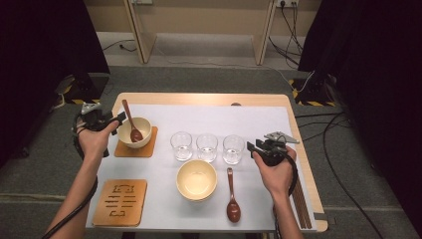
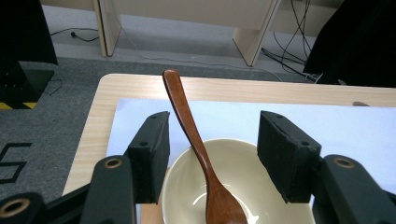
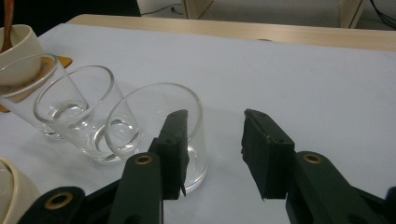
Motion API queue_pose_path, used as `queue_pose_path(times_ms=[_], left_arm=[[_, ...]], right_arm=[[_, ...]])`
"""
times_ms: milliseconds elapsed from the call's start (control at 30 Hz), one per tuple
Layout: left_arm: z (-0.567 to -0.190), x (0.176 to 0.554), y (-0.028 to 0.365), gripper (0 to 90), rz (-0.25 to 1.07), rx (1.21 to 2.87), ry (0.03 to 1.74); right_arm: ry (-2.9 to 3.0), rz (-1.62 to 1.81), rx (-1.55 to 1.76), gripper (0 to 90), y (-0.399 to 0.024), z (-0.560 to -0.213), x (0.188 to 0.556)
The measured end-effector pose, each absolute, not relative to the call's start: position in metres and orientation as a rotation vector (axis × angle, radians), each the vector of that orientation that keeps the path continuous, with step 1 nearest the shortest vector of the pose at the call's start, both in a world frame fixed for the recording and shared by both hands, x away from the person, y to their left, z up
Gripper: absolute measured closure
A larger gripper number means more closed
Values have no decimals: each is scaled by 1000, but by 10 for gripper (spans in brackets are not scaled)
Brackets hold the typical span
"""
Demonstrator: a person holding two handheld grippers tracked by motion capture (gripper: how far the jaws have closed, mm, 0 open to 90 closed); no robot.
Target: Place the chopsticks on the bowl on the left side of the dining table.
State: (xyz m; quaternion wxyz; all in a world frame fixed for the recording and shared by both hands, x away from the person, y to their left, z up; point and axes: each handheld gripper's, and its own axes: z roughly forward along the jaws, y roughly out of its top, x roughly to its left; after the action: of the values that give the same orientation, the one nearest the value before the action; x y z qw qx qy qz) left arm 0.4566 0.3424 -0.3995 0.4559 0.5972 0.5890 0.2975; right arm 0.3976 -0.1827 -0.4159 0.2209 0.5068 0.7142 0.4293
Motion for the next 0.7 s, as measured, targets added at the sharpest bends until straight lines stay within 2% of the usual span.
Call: queue_pose_path(times_ms=[700], left_arm=[[-422,394,326,445,734,1521,1414]], right_arm=[[2099,901,1619,650,-215,-414,391]])
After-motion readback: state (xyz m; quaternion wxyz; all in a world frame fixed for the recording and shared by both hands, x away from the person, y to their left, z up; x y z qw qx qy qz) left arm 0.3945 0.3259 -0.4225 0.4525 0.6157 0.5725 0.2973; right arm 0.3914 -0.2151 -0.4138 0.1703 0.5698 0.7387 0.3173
